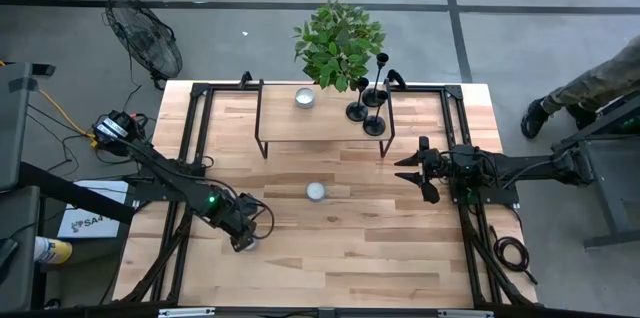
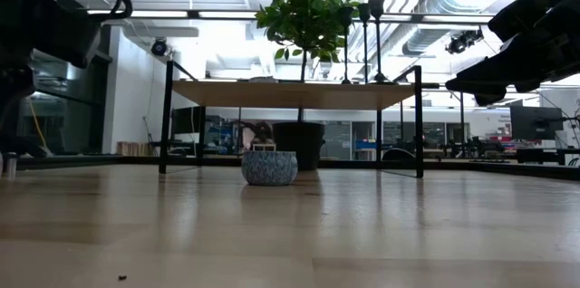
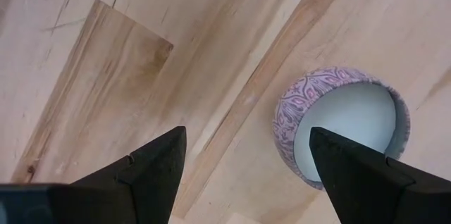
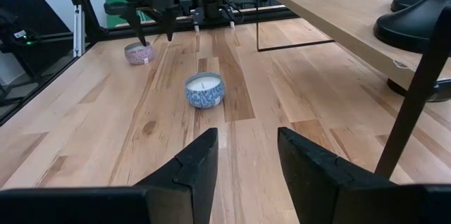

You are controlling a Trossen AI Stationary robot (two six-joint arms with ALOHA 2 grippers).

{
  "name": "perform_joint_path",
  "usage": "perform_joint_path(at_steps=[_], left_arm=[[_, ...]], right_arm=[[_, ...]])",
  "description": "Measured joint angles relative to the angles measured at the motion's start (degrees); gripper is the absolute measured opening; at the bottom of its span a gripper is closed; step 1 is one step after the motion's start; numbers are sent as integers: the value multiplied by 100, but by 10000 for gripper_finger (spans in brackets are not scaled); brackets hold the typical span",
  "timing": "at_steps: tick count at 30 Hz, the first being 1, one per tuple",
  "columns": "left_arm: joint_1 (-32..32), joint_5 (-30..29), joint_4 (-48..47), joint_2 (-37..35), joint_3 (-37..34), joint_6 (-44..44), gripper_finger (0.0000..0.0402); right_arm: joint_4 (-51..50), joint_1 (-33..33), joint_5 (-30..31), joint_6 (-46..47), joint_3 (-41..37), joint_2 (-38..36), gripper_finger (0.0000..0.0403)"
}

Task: Pick & Place candle stick holders
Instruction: Put the red scented candle on the shelf

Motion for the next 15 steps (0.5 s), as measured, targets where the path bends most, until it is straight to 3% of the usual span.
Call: perform_joint_path(at_steps=[10, 15], left_arm=[[0, 15, -2, 0, 0, -2, 290], [0, 15, -2, 0, 0, -2, 257]], right_arm=[[2, 2, -2, -7, 0, 0, 142], [1, 2, 0, -6, 0, -1, 142]])
